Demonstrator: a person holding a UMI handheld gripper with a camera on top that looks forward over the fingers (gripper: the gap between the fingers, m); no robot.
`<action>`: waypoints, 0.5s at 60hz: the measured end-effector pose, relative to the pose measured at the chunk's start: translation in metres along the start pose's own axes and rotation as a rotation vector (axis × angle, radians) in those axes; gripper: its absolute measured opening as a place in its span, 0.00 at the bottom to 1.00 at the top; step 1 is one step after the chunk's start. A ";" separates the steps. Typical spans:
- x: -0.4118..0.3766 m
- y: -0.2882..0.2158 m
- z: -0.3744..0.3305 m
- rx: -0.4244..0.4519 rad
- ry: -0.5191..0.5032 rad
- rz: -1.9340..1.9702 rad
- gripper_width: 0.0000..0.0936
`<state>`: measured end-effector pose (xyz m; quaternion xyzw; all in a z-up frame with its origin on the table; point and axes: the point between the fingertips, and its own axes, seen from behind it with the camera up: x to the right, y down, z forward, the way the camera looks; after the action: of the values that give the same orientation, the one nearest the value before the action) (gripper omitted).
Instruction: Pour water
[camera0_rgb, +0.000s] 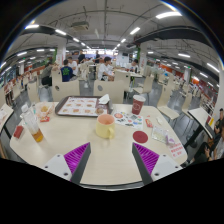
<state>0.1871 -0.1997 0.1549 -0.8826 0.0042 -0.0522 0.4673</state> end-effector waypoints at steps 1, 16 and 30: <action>0.000 0.001 0.000 -0.003 0.000 0.000 0.91; -0.035 0.021 -0.010 -0.043 0.023 -0.016 0.90; -0.136 0.058 -0.022 -0.080 -0.023 -0.017 0.90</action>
<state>0.0519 -0.2429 0.1067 -0.9011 -0.0065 -0.0456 0.4312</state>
